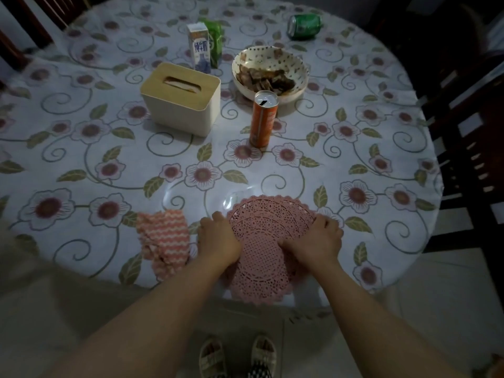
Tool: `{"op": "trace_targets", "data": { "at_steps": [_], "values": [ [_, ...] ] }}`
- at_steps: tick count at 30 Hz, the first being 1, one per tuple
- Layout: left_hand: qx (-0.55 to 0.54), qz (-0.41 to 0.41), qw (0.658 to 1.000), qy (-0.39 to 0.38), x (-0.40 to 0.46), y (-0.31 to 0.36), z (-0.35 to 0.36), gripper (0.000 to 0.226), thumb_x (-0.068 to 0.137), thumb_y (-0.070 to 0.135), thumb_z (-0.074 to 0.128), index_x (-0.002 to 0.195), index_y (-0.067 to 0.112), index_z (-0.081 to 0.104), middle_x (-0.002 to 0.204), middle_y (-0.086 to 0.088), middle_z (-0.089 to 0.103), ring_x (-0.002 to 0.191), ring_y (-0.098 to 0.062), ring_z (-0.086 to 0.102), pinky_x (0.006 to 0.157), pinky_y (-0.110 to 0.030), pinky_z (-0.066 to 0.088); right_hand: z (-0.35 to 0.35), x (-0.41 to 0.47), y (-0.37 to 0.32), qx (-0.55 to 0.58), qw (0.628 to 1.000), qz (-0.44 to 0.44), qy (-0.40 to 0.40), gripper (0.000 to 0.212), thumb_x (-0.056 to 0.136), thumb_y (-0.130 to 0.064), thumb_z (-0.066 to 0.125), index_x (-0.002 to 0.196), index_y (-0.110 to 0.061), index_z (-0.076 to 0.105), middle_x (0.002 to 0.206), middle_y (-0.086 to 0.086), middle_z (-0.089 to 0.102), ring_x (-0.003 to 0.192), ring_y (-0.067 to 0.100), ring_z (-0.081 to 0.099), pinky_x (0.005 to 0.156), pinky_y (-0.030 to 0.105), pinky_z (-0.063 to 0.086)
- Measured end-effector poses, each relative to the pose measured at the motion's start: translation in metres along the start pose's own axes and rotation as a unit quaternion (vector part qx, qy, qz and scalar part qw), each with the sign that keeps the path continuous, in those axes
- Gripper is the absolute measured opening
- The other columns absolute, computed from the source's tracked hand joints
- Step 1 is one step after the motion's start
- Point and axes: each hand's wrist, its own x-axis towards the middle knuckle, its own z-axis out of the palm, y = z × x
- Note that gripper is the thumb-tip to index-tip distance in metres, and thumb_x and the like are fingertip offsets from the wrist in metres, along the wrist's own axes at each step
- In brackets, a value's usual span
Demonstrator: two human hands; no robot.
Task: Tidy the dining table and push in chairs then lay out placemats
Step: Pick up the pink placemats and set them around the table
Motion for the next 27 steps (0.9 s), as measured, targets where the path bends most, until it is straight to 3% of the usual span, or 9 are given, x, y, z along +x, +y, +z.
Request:
{"op": "trace_targets", "data": {
  "at_steps": [4,7,11,14,17,19,21,23,27],
  "values": [
    [-0.020,-0.018,0.999,0.022,0.000,0.001,0.013,0.059,0.073,0.011,0.074,0.120,0.004,0.040,0.118,-0.020,0.047,0.107,-0.033,0.050,0.082,-0.035,0.046,-0.005,0.008,0.003,0.021,1.000,0.017,-0.009,0.108,0.058,-0.052,0.083,0.138,-0.002,0.030,0.139,0.020,0.032,0.129,0.034,0.031,0.107,0.038,0.030],
    [-0.030,-0.015,0.999,0.016,0.008,0.002,0.012,0.056,0.067,0.010,0.076,0.113,0.001,0.047,0.111,-0.020,0.055,0.097,-0.032,0.057,0.074,-0.035,0.050,-0.009,0.016,0.003,0.092,0.995,0.032,-0.023,0.092,0.050,-0.045,0.090,0.121,-0.006,0.046,0.124,0.016,0.049,0.114,0.031,0.049,0.097,0.038,0.046],
    [-0.025,0.007,0.999,0.030,0.002,0.006,0.018,0.055,0.073,0.003,0.067,0.122,0.002,0.041,0.119,-0.017,0.046,0.110,-0.032,0.047,0.087,-0.037,0.045,-0.017,0.015,0.003,0.140,0.988,0.006,-0.065,0.077,0.051,-0.032,0.092,0.109,-0.008,0.047,0.110,0.009,0.058,0.100,0.027,0.059,0.077,0.030,0.047],
    [-0.060,0.024,0.997,0.040,-0.005,0.010,0.022,0.055,0.076,0.001,0.064,0.125,0.004,0.039,0.120,-0.015,0.045,0.110,-0.030,0.047,0.088,-0.037,0.045,-0.026,0.011,0.007,0.143,0.986,-0.047,-0.073,0.076,0.057,-0.027,0.090,0.119,-0.012,0.049,0.117,0.006,0.061,0.107,0.026,0.058,0.085,0.032,0.046],
    [-0.108,0.021,0.993,0.041,-0.007,0.013,0.015,0.050,0.075,0.002,0.066,0.118,0.005,0.042,0.107,-0.011,0.051,0.093,-0.026,0.052,0.073,-0.033,0.045,-0.040,0.009,0.012,0.217,0.966,-0.095,-0.106,0.068,0.065,-0.014,0.085,0.125,-0.011,0.053,0.117,0.006,0.063,0.108,0.023,0.059,0.094,0.027,0.044],
    [-0.141,0.007,0.990,0.021,-0.008,0.015,0.007,0.047,0.075,0.006,0.069,0.113,0.005,0.041,0.099,-0.008,0.052,0.086,-0.023,0.051,0.067,-0.031,0.041,-0.051,0.008,0.015,0.285,0.944,-0.107,-0.129,0.057,0.069,-0.005,0.080,0.120,-0.012,0.056,0.109,0.007,0.066,0.101,0.024,0.063,0.095,0.038,0.050],
    [-0.212,-0.010,0.977,-0.009,-0.011,0.020,-0.004,0.051,0.074,0.013,0.073,0.112,0.007,0.040,0.099,-0.009,0.055,0.089,-0.025,0.055,0.071,-0.034,0.046,-0.069,0.005,0.017,0.352,0.916,-0.109,-0.160,0.051,0.072,0.003,0.076,0.117,-0.012,0.056,0.103,0.009,0.068,0.096,0.027,0.066,0.088,0.044,0.054],
    [-0.306,-0.023,0.951,-0.029,-0.015,0.028,-0.019,0.053,0.073,0.020,0.077,0.111,0.008,0.042,0.101,-0.010,0.059,0.088,-0.026,0.058,0.073,-0.035,0.050,-0.090,0.005,0.017,0.393,0.891,-0.118,-0.194,0.048,0.074,0.008,0.073,0.116,-0.010,0.056,0.101,0.011,0.068,0.094,0.027,0.067,0.084,0.041,0.056],
    [-0.435,0.009,0.898,-0.064,-0.034,0.053,-0.056,0.035,0.081,0.021,0.071,0.110,0.013,0.053,0.099,-0.006,0.063,0.085,-0.020,0.061,0.065,-0.029,0.045,-0.141,0.009,0.018,0.424,0.858,-0.161,-0.240,0.043,0.078,0.013,0.067,0.113,-0.009,0.057,0.100,0.011,0.069,0.092,0.026,0.067,0.082,0.036,0.056]
  ]
}}
